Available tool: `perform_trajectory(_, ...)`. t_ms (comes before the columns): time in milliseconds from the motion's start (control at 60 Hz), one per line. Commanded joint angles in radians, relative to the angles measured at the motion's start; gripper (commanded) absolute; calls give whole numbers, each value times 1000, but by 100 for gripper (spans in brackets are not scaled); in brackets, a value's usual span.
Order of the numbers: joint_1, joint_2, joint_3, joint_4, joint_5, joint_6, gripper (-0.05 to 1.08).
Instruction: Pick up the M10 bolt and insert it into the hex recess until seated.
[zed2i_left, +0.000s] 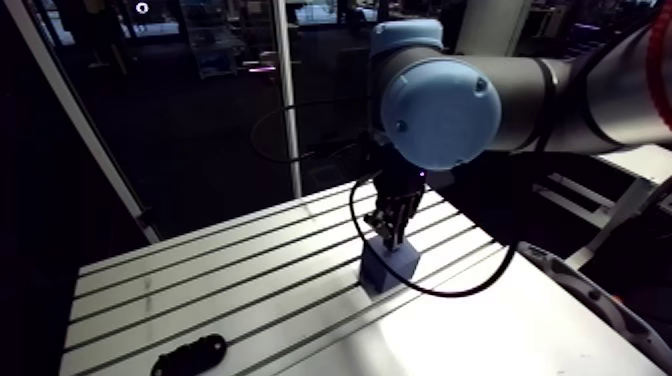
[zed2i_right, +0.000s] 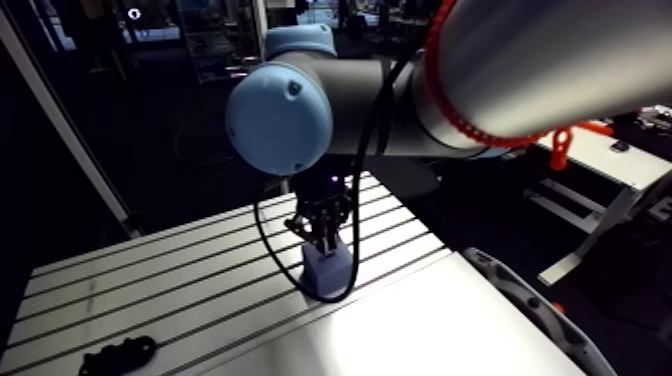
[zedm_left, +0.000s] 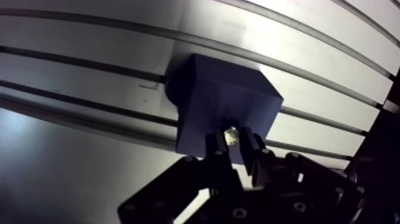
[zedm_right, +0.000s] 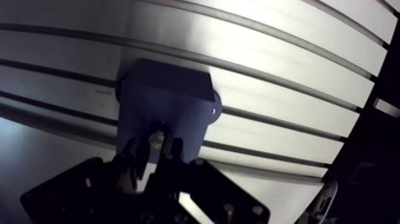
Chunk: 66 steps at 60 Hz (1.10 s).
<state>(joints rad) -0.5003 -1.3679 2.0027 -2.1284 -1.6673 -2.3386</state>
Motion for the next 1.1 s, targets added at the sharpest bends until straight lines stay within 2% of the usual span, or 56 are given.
perform_trajectory(17, 0, -1, -3, 9, -3, -59, 74)
perform_trajectory(1100, -1, 4, -5, 5, -7, -235, 72)
